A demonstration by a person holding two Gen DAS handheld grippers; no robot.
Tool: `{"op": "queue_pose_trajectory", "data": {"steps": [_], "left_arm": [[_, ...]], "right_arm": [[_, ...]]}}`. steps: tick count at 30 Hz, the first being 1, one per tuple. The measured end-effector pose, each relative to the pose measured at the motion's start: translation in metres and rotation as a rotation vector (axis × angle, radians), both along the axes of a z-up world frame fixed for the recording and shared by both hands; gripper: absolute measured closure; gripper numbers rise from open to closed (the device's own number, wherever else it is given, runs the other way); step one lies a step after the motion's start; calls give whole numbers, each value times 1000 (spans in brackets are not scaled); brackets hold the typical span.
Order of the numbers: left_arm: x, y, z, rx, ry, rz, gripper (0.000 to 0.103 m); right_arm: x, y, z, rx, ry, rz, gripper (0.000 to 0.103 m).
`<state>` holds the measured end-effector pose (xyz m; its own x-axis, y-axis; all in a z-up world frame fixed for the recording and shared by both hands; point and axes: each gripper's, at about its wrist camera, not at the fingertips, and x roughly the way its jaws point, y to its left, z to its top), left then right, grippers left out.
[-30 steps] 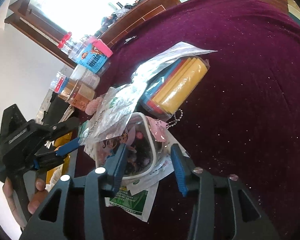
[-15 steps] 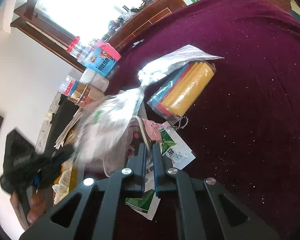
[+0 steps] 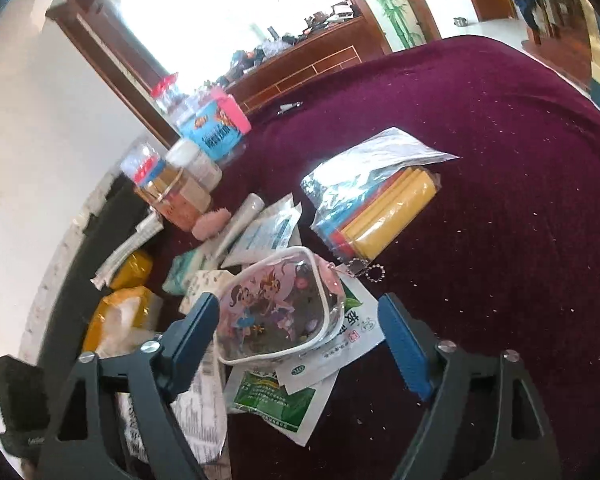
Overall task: Organize soft objects
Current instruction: 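Lift the mask bag with the left tool while the right tool grasps the cartoon pouch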
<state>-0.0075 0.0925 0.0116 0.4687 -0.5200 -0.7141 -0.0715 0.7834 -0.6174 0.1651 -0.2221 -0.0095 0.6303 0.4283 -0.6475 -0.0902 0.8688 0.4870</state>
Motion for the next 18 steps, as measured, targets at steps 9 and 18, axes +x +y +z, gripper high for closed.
{"op": "queue_pose_trajectory", "data": {"steps": [9,18], "left_arm": [[-26,-12,-11,87,-25,-55,102],[-23,-17,-25,78,-5,-65,100]], "right_arm": [[22,72,11,-406,-10,101,3],[24,77,-15,-434,66,148,2]]}}
